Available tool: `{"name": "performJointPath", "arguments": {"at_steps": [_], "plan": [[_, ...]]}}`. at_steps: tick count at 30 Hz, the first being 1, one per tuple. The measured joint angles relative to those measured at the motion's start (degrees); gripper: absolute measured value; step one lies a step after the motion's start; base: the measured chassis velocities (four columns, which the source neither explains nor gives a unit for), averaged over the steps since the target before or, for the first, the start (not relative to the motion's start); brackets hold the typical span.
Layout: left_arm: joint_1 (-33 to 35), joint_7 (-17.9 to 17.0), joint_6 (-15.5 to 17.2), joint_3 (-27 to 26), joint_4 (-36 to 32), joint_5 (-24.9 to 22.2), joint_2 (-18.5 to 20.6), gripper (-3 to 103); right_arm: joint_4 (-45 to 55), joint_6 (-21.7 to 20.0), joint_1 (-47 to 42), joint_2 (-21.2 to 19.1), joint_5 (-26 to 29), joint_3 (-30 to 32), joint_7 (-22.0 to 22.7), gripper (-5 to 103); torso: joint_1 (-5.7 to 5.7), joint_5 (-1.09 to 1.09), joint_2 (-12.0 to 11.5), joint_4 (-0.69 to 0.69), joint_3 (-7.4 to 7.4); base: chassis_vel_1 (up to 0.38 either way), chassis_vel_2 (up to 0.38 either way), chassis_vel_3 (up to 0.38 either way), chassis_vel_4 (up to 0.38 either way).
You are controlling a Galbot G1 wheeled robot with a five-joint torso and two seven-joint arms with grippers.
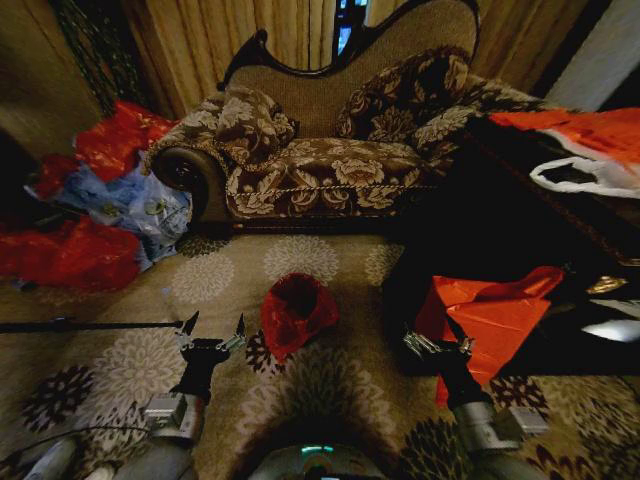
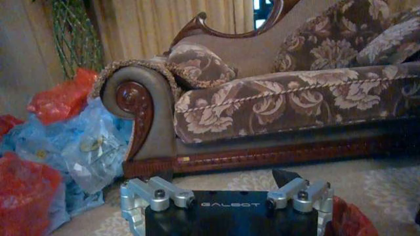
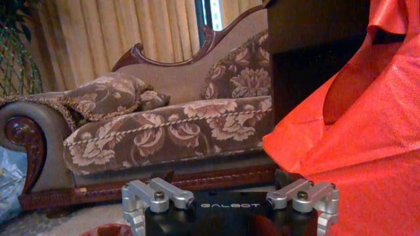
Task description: Place a garbage bag over the trash bin.
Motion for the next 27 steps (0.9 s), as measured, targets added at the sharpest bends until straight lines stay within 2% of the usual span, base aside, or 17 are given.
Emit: {"name": "performJointPath", "arguments": {"at_steps": [27], "plan": [[0.0,0.0,0.07,-0.02,0.03,-0.07,0.0,100,-0.13,0.05,0.03,-0.02,-0.01,-0.07,0.08,100,0.0,0.0,0.0,0.0,0.0,0.0,0.0,0.0,0.0]]}}
